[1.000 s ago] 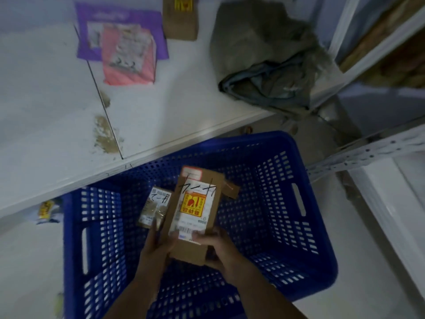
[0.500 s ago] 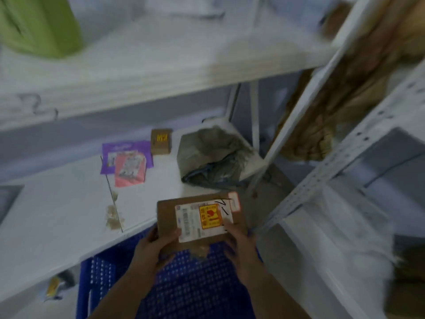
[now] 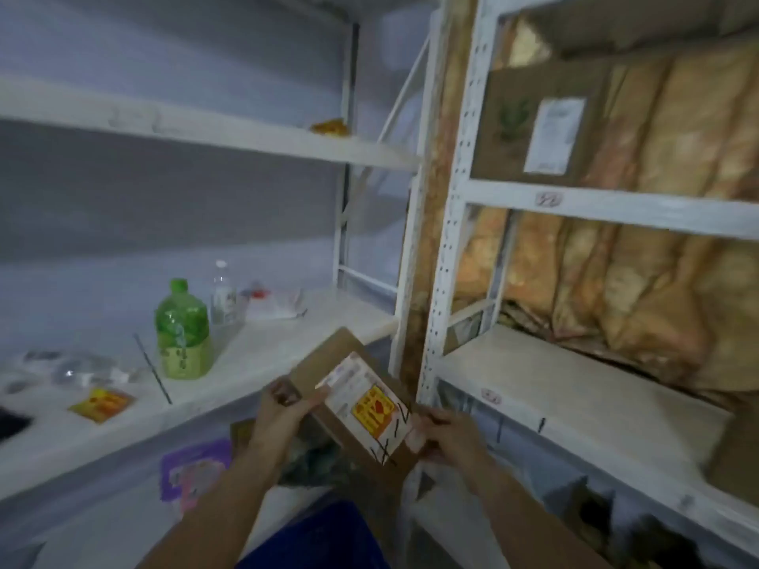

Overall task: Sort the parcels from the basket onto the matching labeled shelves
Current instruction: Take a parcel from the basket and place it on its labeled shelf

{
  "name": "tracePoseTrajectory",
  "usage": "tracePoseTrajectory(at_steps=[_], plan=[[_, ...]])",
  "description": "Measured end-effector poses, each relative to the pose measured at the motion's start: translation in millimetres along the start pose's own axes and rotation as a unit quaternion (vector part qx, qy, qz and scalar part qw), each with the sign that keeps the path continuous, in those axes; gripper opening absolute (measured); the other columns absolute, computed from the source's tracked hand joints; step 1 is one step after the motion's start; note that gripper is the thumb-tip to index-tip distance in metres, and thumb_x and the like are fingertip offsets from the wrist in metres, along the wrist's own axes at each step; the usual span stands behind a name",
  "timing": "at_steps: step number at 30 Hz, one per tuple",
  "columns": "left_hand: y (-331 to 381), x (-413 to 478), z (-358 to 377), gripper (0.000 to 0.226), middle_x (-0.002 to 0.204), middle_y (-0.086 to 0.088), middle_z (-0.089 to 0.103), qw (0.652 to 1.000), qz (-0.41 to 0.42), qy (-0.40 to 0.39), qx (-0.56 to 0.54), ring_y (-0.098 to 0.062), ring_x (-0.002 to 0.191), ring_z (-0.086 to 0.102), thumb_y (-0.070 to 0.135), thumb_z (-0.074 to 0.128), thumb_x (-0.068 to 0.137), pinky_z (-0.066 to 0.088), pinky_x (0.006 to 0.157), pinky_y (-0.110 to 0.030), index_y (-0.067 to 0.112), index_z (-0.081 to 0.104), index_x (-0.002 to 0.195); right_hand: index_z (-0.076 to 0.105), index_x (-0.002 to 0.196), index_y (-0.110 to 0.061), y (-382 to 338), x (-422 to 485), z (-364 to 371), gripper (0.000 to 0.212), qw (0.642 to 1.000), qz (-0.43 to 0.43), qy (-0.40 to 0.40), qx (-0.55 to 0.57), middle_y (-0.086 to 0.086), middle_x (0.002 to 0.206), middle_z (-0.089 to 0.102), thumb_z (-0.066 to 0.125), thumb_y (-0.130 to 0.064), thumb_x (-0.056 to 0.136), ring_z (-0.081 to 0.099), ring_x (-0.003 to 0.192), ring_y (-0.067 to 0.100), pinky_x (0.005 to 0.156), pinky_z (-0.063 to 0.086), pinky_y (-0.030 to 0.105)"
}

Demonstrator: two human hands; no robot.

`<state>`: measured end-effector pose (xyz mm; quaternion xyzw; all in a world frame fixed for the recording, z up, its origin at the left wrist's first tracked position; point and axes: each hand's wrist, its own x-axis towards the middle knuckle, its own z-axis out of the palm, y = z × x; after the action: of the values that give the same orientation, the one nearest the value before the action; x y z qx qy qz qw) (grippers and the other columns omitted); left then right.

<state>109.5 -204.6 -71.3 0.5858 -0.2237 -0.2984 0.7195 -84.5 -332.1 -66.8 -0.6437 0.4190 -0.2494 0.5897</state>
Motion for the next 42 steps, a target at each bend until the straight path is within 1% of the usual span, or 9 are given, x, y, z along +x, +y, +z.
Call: tracePoseTrajectory(at_steps=[6,10,14,17,20,23,30,35,42], plan=[[130,-82,139,0.057,0.134,-0.017,0.049,0.983,0.116,-0.113,-0.084,-0.031,0.118,0.053,-0.013,0.056,0.083,0.046,0.094,-0.046,0.003,0.030,0.131,0.068,0.107,0.008,-118,-110,-63,0.022,0.964,-0.094,0.175,0.179,0.013,0.080,0.068,0.064,-0.004,0.089,0.065,0.070,0.024,0.075,0.059,0.044],[183,-143,204,0.070,0.118,0.010,0.058,0.958,0.159,-0.228,-0.076,-0.014,0.102,0.060,-0.003,0.056,0.087,0.052,0.077,-0.033,0.034,0.029,0.139,0.068,0.105,0.004,-179,-179,-123,0.019,0.937,-0.137,0.218,0.234,0.024,0.104,0.069,0.064,-0.005,0.090,0.065,0.088,0.032,0.090,0.054,0.051],[226,-194,253,0.059,0.124,-0.006,0.055,0.949,0.174,-0.249,-0.081,-0.023,0.107,0.060,0.004,0.064,0.085,0.055,0.083,-0.044,0.017,0.028,0.130,0.067,0.084,-0.005,-212,-233,-181,0.008,0.919,-0.194,0.247,0.236,0.009,0.071,0.072,0.064,-0.008,0.090,0.068,0.052,0.016,0.046,0.055,0.024],[253,-233,297,0.063,0.137,-0.013,0.048,0.929,0.218,-0.297,-0.047,-0.025,0.124,0.048,-0.004,0.062,0.084,0.044,0.102,-0.047,0.009,0.029,0.136,0.063,0.104,-0.006,-232,-277,-220,0.018,0.908,-0.232,0.305,0.168,0.011,0.090,0.074,0.063,-0.018,0.092,0.072,0.081,0.025,0.074,0.061,0.039],[266,-274,339,0.073,0.129,-0.002,0.053,0.893,0.286,-0.348,-0.008,-0.014,0.114,0.053,-0.006,0.067,0.079,0.051,0.086,-0.021,0.016,0.034,0.140,0.057,0.122,-0.006,-244,-326,-263,0.034,0.880,-0.276,0.387,-0.021,0.012,0.120,0.065,0.059,-0.024,0.093,0.062,0.111,0.032,0.099,0.048,0.050],[270,-315,372,0.078,0.112,0.011,0.057,0.862,0.319,-0.394,0.011,0.003,0.095,0.054,-0.009,0.072,0.073,0.049,0.061,-0.006,0.029,0.038,0.132,0.060,0.125,-0.010,-247,-370,-306,0.031,0.854,-0.286,0.407,-0.154,0.006,0.120,0.067,0.054,-0.018,0.095,0.062,0.112,0.026,0.099,0.049,0.043],[263,-415,445,0.057,0.124,-0.006,0.058,0.843,0.354,-0.404,0.031,-0.010,0.099,0.057,-0.005,0.063,0.083,0.048,0.069,-0.004,0.008,0.041,0.134,0.056,0.124,-0.009,-228,-454,-394,0.032,0.817,-0.274,0.456,-0.223,0.011,0.125,0.064,0.042,-0.001,0.096,0.059,0.114,0.028,0.095,0.046,0.033],[237,-469,493,0.056,0.132,-0.009,0.057,0.842,0.347,-0.410,0.054,-0.024,0.120,0.054,0.004,0.063,0.086,0.044,0.102,-0.037,0.009,0.040,0.137,0.056,0.125,-0.006,-204,-503,-445,0.032,0.800,-0.252,0.468,-0.279,0.013,0.124,0.063,0.036,-0.005,0.100,0.058,0.115,0.030,0.098,0.047,0.041],[176,-506,538,0.063,0.131,-0.004,0.058,0.838,0.339,-0.418,0.089,-0.012,0.114,0.053,0.007,0.065,0.085,0.042,0.097,-0.027,0.015,0.036,0.140,0.060,0.125,-0.008,-141,-524,-507,0.031,0.818,-0.183,0.467,-0.281,0.012,0.127,0.064,0.045,-0.004,0.098,0.058,0.116,0.030,0.097,0.046,0.036]])
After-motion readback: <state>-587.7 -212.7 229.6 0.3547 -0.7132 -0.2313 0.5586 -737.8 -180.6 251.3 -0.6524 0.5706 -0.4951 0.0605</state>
